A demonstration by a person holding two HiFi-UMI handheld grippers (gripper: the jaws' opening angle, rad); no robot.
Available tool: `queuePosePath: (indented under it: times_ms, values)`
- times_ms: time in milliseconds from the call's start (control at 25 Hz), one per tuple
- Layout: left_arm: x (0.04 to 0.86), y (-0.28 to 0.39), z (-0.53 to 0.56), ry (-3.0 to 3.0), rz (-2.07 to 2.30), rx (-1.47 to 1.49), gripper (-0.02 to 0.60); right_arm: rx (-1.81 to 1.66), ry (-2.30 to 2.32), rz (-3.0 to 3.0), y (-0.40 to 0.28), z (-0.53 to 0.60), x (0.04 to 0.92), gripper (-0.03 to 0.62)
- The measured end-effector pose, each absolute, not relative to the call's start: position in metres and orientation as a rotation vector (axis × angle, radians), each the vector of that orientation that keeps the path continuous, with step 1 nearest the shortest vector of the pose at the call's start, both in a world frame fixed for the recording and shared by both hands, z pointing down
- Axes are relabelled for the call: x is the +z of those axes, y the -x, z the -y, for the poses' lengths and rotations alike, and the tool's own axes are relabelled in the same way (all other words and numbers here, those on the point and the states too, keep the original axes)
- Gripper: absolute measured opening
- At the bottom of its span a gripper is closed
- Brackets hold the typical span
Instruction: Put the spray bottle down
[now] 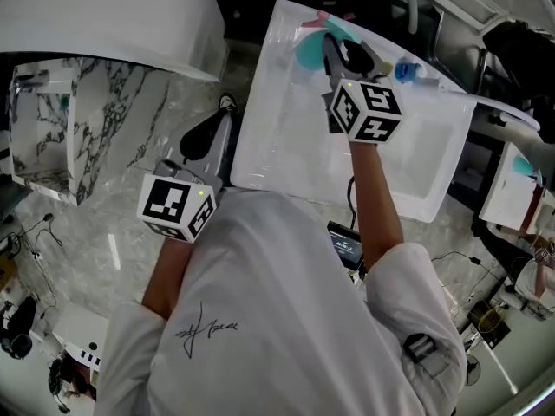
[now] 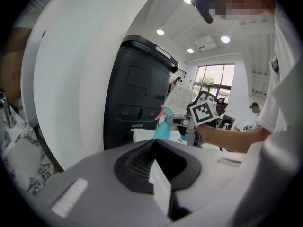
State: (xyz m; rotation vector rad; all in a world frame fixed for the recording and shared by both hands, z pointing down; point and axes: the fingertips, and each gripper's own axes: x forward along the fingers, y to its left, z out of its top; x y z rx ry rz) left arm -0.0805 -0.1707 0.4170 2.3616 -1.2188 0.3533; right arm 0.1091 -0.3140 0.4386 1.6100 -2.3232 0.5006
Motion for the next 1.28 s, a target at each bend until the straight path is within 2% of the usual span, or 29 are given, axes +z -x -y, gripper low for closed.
queuePosePath:
  times_ms: [760,1280]
  values:
    - [0.424,0.074,0.183,-2.378,1.189,0.423,0.048,0.438,-1.721,2.298,-0.119,0.339,0.457,0.124]
    - [0.426,0.073,0.182,-2.376,1.179,0.431,0.048,0.262,-1.744,2.334,-0.112,0.336,0.458,0.126]
